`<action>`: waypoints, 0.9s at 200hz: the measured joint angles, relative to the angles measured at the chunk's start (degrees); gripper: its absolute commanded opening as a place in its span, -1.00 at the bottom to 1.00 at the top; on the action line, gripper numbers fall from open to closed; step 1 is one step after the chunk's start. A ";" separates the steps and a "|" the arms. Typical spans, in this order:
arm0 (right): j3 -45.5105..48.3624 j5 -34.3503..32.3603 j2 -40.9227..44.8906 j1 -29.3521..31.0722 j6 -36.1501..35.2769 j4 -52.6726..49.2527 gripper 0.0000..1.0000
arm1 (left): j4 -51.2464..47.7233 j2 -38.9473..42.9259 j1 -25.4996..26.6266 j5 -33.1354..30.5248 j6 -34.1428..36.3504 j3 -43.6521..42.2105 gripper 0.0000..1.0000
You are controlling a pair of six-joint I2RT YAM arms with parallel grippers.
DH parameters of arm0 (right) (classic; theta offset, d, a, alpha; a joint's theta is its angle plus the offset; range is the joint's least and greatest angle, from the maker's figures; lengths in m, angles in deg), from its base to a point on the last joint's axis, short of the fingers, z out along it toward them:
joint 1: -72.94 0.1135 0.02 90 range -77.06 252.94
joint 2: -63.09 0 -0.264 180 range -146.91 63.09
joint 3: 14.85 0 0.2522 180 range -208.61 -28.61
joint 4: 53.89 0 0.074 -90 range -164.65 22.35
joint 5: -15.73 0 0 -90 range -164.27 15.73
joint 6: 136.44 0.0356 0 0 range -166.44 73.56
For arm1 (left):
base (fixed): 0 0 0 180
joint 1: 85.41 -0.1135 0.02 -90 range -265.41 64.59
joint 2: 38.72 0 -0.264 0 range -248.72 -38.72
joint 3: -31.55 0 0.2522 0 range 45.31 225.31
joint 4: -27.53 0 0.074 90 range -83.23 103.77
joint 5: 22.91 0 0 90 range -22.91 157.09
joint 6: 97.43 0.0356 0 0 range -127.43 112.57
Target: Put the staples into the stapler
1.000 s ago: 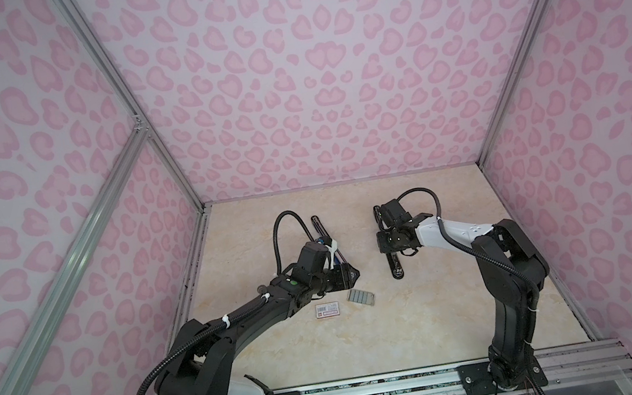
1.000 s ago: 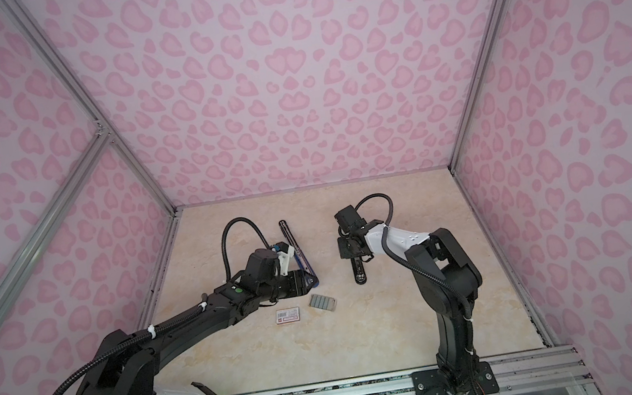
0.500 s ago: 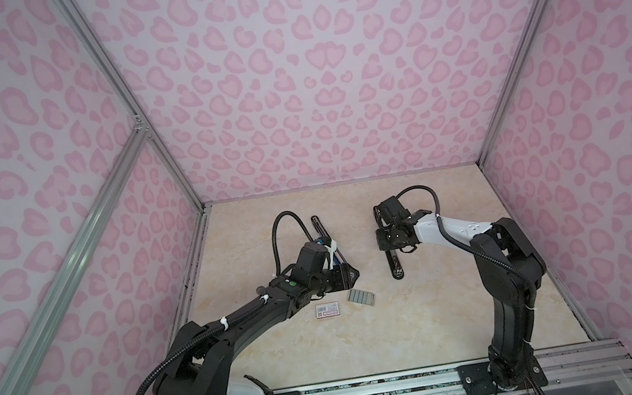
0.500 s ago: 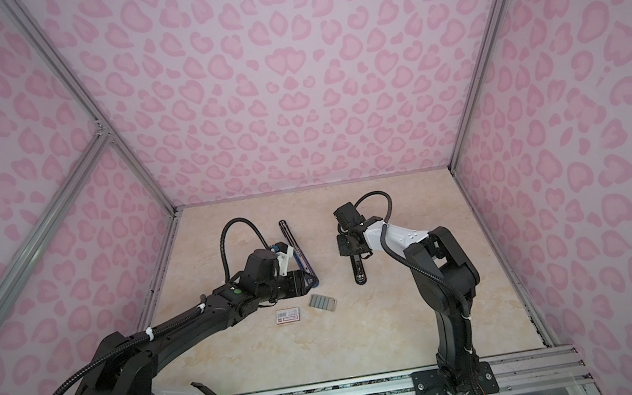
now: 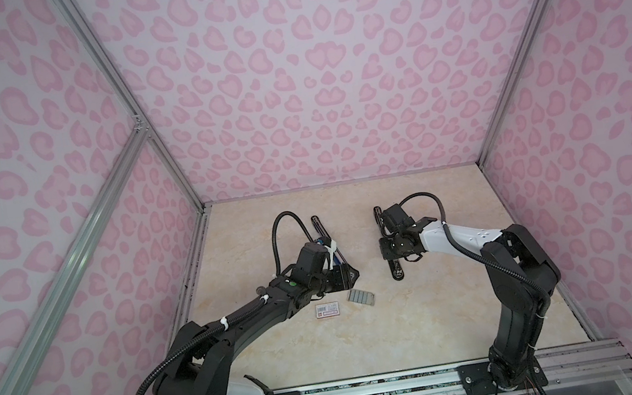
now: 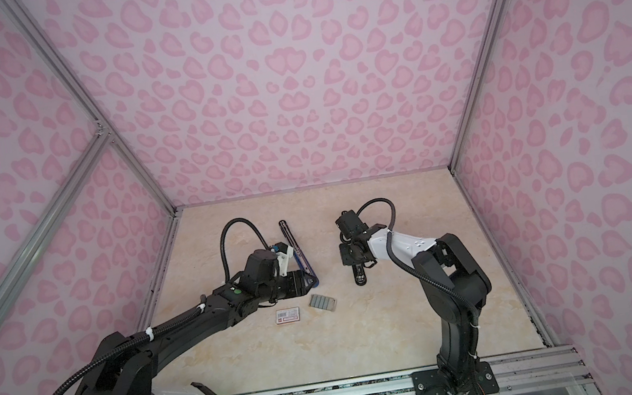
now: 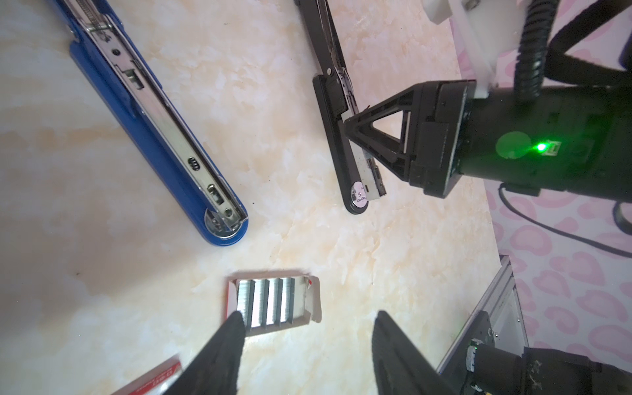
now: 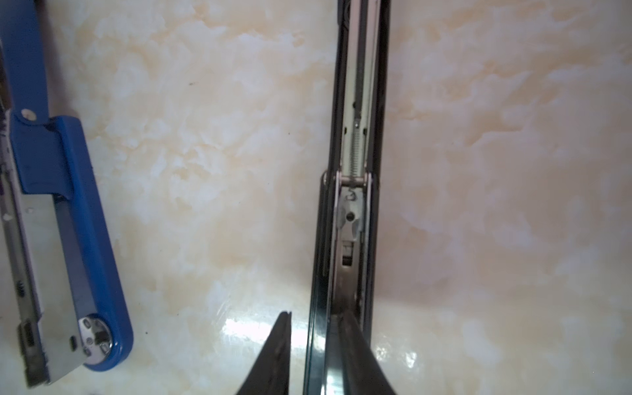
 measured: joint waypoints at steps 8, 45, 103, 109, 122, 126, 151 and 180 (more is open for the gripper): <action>0.48 0.02 0.37 0.13 0.26 -0.07 -0.46 | 0.00 -0.02 0.00 0.00 0.00 0.00 0.25; 1.11 0.00 1.90 0.59 0.35 -0.96 -0.41 | 0.00 -0.02 0.00 0.00 0.00 0.02 0.25; -3.67 -0.74 -1.86 -0.20 -0.13 -0.98 -0.40 | 0.00 -0.04 0.00 0.02 0.00 0.17 0.25; -4.04 -0.74 -2.49 -0.26 -0.13 -1.01 -0.41 | 0.00 -0.04 0.00 0.02 0.00 0.17 0.25; -4.59 -0.72 -3.50 -0.35 -0.15 -0.98 -0.43 | 0.00 -0.02 0.00 0.00 0.00 0.17 0.25; -4.61 -0.72 -3.61 -0.42 -0.15 -0.96 -0.44 | 0.00 -0.02 0.00 0.00 0.00 0.15 0.25; -3.80 -0.72 -3.43 -0.24 -0.15 -0.48 -0.46 | 0.00 0.00 0.00 -0.04 0.00 0.13 0.25; -0.61 -0.44 -1.14 0.63 -0.07 0.81 -0.46 | 0.00 0.00 0.00 -0.04 0.00 0.11 0.25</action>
